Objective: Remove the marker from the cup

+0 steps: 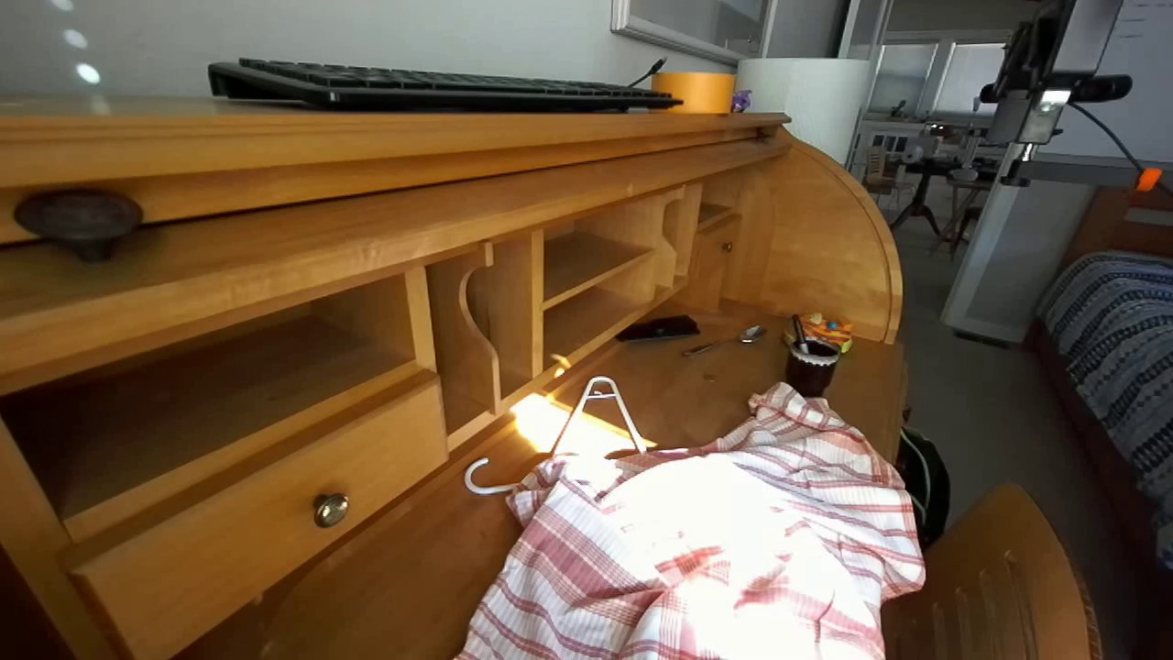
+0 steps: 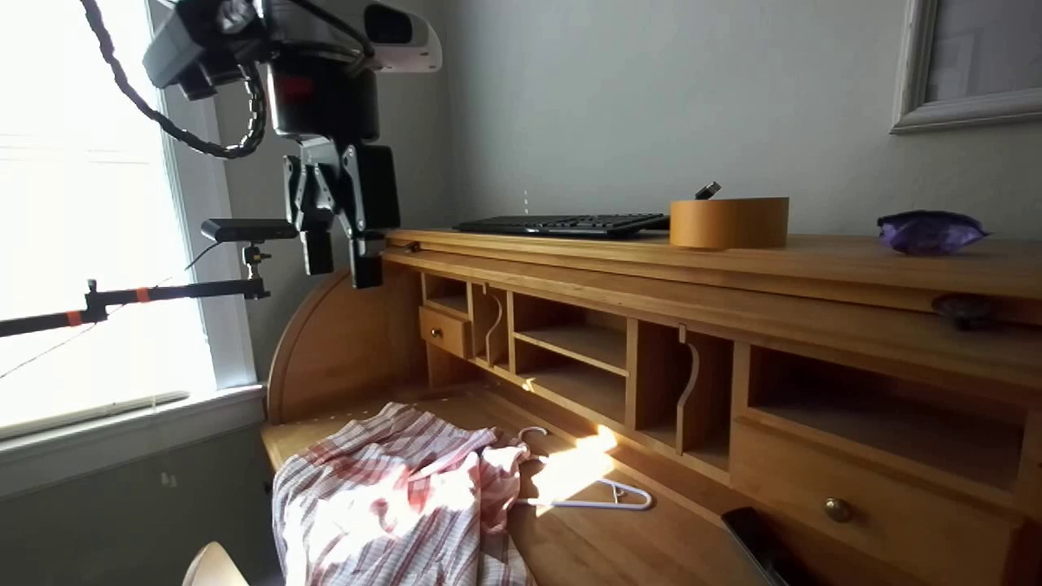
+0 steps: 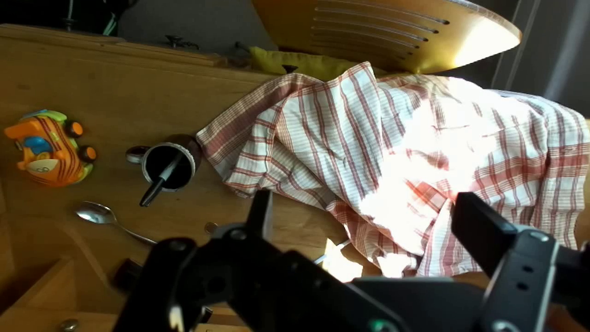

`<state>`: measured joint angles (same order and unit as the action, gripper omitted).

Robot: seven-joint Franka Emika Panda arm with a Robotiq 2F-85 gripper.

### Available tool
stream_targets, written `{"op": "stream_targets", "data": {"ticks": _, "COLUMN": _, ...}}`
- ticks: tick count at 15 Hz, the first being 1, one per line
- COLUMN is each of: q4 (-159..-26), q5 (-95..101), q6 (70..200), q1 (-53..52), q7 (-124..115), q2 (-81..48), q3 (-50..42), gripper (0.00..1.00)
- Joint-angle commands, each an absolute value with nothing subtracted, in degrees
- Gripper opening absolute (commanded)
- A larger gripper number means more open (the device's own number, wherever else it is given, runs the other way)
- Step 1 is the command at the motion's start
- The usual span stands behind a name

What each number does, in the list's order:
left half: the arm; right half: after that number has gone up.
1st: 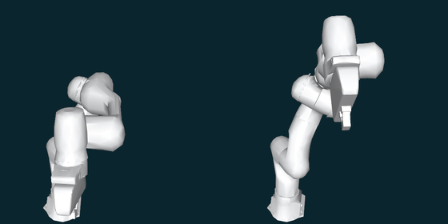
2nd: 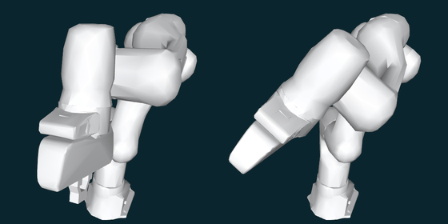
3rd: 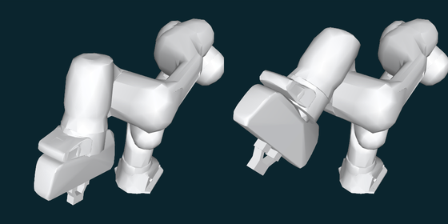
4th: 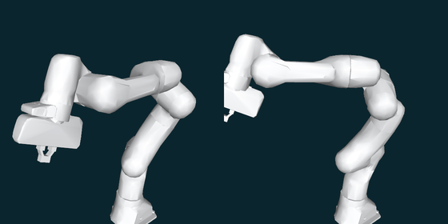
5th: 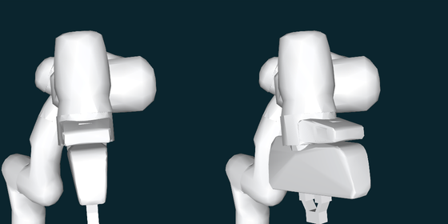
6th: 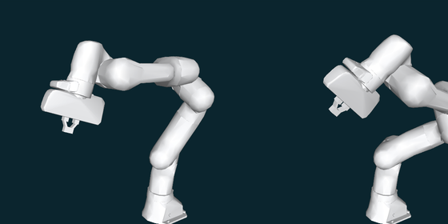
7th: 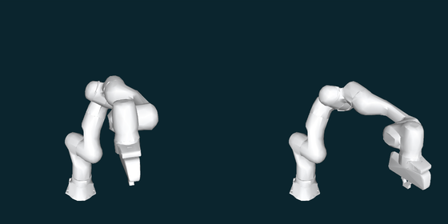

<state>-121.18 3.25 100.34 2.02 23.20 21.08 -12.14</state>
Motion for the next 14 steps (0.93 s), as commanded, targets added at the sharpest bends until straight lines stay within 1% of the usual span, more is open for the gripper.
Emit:
{"op": "stream_targets", "data": {"ticks": 1, "q4": -120.4, "q5": 0.5, "q6": 102.0, "q1": 2.4, "q7": 25.0, "q2": 19.3, "q3": -12.8, "gripper": 1.0}}
{"op": "stream_targets", "data": {"ticks": 4, "q4": -119.8, "q5": -4.7, "q6": 112.8, "q1": 3.3, "q7": 21.3, "q2": 15.8, "q3": -14.0, "gripper": 1.0}}
{"op": "stream_targets", "data": {"ticks": 9, "q4": -120.9, "q5": -6.6, "q6": 130.4, "q1": 6.4, "q7": 16.7, "q2": 8.4, "q3": -14.8, "gripper": 1.0}}
{"op": "stream_targets", "data": {"ticks": 14, "q4": -122.2, "q5": -4.6, "q6": 135.5, "q1": 9.7, "q7": 13.6, "q2": 3.4, "q3": -14.7, "gripper": 1.0}}
